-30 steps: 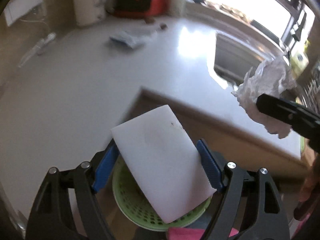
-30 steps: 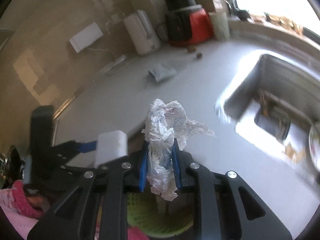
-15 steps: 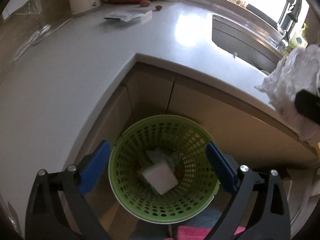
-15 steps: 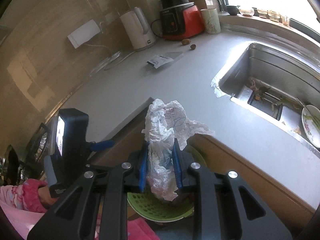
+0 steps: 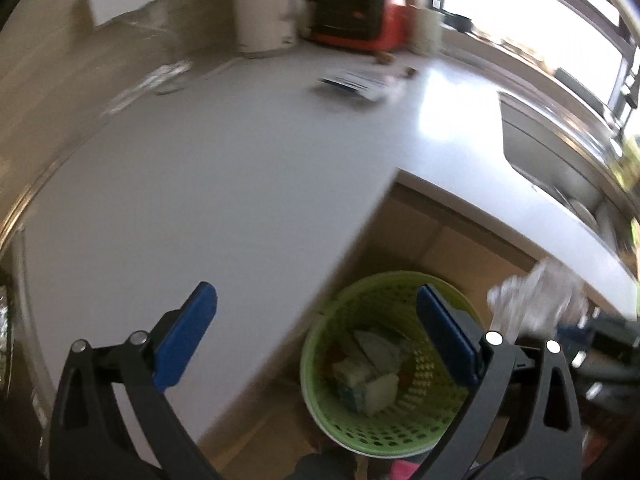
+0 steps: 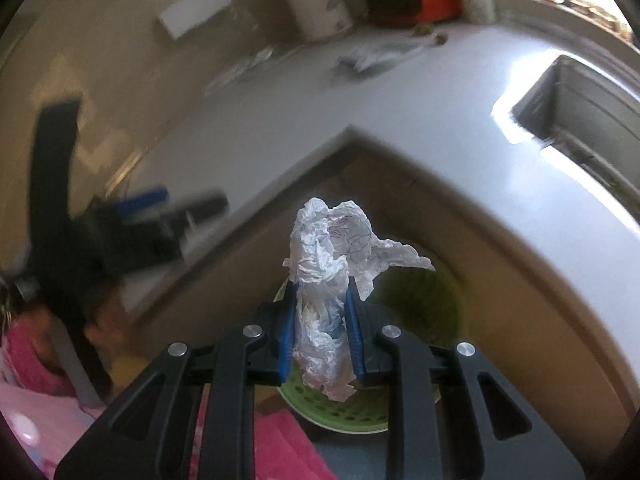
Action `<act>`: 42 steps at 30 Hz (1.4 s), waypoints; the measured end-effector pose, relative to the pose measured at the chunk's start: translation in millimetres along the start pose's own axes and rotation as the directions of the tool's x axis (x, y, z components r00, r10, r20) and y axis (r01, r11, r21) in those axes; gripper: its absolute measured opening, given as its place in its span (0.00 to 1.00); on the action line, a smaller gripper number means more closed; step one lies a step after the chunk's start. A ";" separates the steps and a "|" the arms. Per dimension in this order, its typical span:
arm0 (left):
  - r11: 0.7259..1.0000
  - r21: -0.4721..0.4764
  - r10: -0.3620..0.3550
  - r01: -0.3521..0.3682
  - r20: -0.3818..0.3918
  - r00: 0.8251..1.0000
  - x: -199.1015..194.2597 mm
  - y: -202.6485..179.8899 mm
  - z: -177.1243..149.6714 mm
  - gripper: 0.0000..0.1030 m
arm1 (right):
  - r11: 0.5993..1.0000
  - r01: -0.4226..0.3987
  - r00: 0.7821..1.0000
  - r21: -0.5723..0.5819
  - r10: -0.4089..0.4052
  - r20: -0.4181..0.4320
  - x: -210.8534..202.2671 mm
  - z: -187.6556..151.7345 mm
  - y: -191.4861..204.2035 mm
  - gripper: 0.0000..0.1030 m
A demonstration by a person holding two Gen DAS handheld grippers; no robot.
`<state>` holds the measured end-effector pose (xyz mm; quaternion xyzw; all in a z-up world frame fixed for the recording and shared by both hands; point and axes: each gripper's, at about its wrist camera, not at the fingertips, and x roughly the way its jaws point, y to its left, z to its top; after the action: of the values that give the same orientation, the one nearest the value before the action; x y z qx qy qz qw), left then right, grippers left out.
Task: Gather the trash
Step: 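Drop the white sponge and tissue into the green basket, opening both tools, then move both tools back over the counter toward the nut shells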
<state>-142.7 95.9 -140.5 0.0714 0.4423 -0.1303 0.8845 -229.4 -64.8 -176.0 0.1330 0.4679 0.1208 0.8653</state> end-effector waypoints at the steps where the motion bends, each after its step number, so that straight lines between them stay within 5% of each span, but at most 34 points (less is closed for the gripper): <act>1: 1.000 -0.014 0.006 -0.006 0.001 1.000 -0.3 4.5 1.0 0.92 | 1.000 -0.007 1.000 -0.013 0.007 -0.022 9.7 -3.2 1.8 0.23; 3: 0.999 -0.046 0.015 -0.016 -0.007 1.000 1.7 12.3 3.1 0.92 | 1.000 -0.010 0.998 -0.022 0.009 -0.060 24.1 -7.1 3.2 0.29; 5: 0.998 -0.062 0.014 -0.015 -0.018 1.000 3.8 15.8 4.1 0.92 | 0.999 0.004 0.994 -0.035 -0.008 -0.107 39.4 -12.1 3.5 0.69; 7: 0.997 -0.074 0.017 -0.019 -0.023 1.000 5.0 17.8 3.7 0.92 | 0.998 0.037 0.993 -0.056 -0.043 -0.112 46.3 -15.2 5.3 0.85; 17: 0.995 -0.095 0.016 -0.018 -0.019 1.000 2.6 19.1 11.7 0.92 | 0.995 0.084 0.994 -0.058 -0.088 -0.071 33.4 0.9 7.6 0.98; 28: 0.996 -0.092 0.012 -0.009 0.036 0.999 -4.6 3.9 39.1 0.92 | 0.991 0.120 0.993 -0.061 -0.120 0.004 -2.6 37.8 -6.1 0.98; 42: 0.982 -0.188 0.037 -0.033 0.014 0.999 48.1 -35.1 133.5 0.92 | 0.980 0.158 0.987 -0.124 -0.151 0.060 -6.5 115.1 -68.6 0.98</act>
<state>-23.4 22.1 -99.5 -0.0058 0.4436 -0.0731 0.8932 -130.1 -144.6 -133.9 0.0435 0.4463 0.0797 0.8903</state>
